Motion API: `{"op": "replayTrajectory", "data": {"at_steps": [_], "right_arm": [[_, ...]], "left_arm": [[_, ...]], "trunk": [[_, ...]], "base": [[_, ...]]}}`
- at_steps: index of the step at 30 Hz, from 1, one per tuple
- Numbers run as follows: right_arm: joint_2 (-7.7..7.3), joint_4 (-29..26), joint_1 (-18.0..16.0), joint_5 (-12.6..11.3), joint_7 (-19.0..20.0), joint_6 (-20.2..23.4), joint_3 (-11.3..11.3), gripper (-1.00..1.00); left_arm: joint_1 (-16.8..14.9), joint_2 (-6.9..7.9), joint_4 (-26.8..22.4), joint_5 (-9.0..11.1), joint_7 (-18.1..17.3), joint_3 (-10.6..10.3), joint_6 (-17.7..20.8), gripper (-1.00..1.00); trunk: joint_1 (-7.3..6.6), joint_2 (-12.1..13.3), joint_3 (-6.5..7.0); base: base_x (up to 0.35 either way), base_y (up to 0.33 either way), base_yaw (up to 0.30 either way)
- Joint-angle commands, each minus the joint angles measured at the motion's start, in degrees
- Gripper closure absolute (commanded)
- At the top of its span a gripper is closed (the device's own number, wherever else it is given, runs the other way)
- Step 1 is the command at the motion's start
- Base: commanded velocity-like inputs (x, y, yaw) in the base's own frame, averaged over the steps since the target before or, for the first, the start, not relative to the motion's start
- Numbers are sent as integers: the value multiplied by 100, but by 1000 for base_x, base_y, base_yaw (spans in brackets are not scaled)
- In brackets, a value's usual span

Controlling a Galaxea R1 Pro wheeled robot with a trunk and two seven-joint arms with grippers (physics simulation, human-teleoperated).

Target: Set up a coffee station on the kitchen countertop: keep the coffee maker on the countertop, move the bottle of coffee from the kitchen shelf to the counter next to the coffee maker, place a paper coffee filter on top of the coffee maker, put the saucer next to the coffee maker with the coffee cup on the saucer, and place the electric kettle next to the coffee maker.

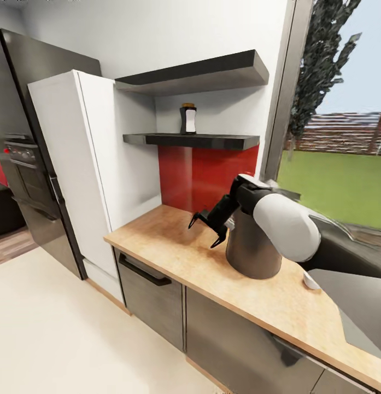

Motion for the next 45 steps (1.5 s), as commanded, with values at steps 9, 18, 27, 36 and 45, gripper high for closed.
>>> {"op": "replayTrajectory", "data": {"at_steps": [9, 18, 27, 36, 45], "right_arm": [[4, -21, 1010, -9, 94, 26, -49, -100], [4, -13, 2161, 7, 108, 30, -49, -100], [4, -391, 4432, 1348, 633, 39, 549, -100], [-273, -43, 6488, 7272, 6528, -2963, 1469, -100], [-387, 3, 7201, 7532, 6840, -5298, 1480, -100]], "left_arm": [[-11, -4, -12, 11, -4, 5, -9, -100], [-12, -1, -18, -14, -5, -1, -16, -100], [-27, -9, -37, -25, -11, -30, -18, -100], [-30, -1, -40, -28, -5, -32, -25, -100], [-38, -9, -47, -26, -5, -30, -27, -100]], "trunk": [[0, -5, -1], [0, -5, -1], [0, -5, -1], [0, -5, -7], [0, -5, -10]], "base": [[-215, 210, 0], [-109, 101, 0], [-4, 3, 0], [0, 0, 0], [0, 0, 0]]}}
